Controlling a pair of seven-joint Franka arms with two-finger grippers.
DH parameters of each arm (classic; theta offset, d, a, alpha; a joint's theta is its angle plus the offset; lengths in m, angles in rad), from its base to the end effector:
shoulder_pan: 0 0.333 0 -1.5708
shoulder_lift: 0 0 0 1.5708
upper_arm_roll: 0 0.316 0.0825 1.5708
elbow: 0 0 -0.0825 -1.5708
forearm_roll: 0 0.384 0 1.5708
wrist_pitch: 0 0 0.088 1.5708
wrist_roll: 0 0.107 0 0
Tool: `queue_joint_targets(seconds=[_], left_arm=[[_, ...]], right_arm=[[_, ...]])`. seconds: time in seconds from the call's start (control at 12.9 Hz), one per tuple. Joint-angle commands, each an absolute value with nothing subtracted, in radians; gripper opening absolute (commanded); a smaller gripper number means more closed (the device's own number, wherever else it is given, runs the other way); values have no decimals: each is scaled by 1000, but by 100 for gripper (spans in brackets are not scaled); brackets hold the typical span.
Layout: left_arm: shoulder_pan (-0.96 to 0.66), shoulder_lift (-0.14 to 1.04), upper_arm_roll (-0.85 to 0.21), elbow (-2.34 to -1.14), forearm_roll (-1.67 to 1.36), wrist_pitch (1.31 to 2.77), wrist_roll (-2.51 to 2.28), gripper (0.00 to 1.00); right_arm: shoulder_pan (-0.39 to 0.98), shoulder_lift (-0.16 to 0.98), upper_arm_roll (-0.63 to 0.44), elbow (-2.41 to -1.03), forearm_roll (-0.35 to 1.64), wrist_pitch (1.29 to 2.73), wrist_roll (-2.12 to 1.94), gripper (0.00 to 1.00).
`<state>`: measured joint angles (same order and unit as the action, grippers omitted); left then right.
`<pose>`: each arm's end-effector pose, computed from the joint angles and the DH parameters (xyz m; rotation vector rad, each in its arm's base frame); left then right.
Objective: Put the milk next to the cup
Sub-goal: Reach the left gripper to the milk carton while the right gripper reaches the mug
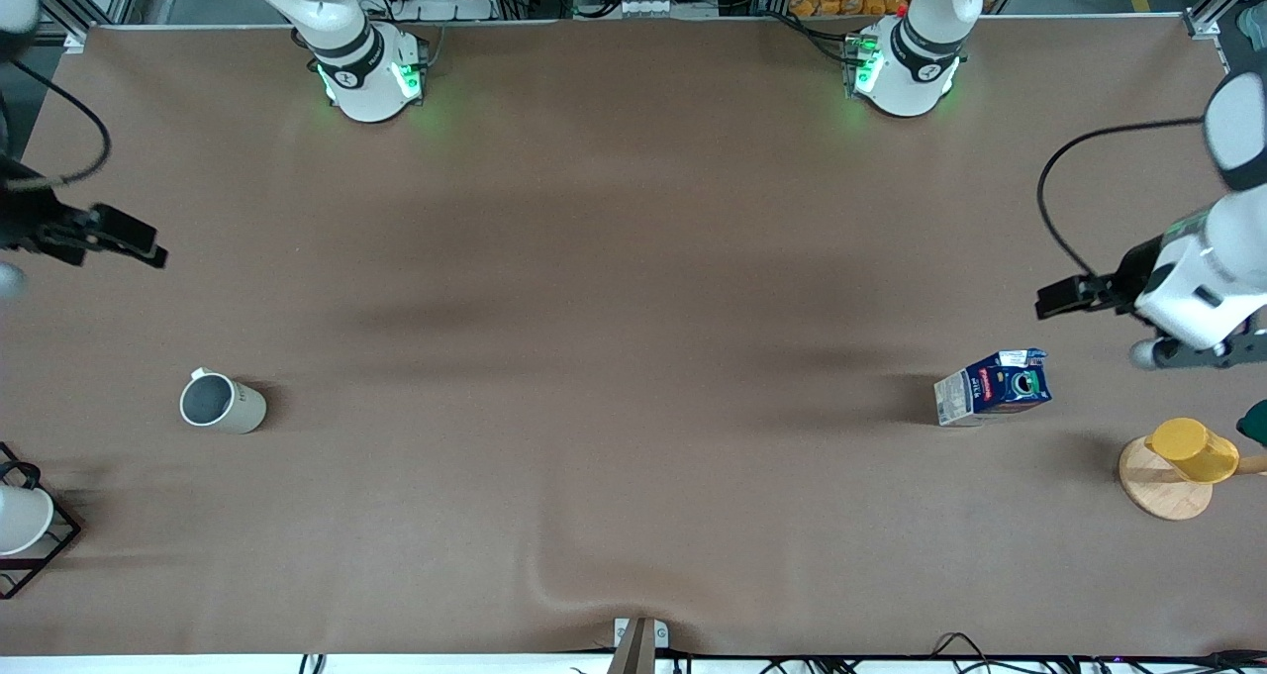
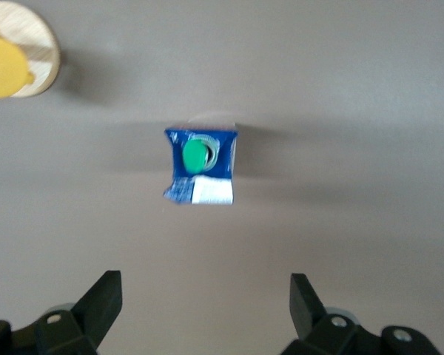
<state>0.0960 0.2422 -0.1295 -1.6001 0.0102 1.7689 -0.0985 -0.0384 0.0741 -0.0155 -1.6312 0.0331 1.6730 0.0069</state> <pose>0.6275 -0.0131 0.4844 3.1215 0.1019 -0.1134 0.5811 -0.0278 0.5626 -3.1071 0.1005 0.0490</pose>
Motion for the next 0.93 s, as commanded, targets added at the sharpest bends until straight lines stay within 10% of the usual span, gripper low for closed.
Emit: queue_joint_targets(seconds=[0.0,0.85], left_arm=[[100,310,-130,-1615,34,1873,-80,100],[103,463,-130,-1612,74,2008,-84,100]], right_arm=[[-52,63,-12,-1822,-30,1889,-6,100],[-144,489,-12,-1817,-64,2375,-106,97]])
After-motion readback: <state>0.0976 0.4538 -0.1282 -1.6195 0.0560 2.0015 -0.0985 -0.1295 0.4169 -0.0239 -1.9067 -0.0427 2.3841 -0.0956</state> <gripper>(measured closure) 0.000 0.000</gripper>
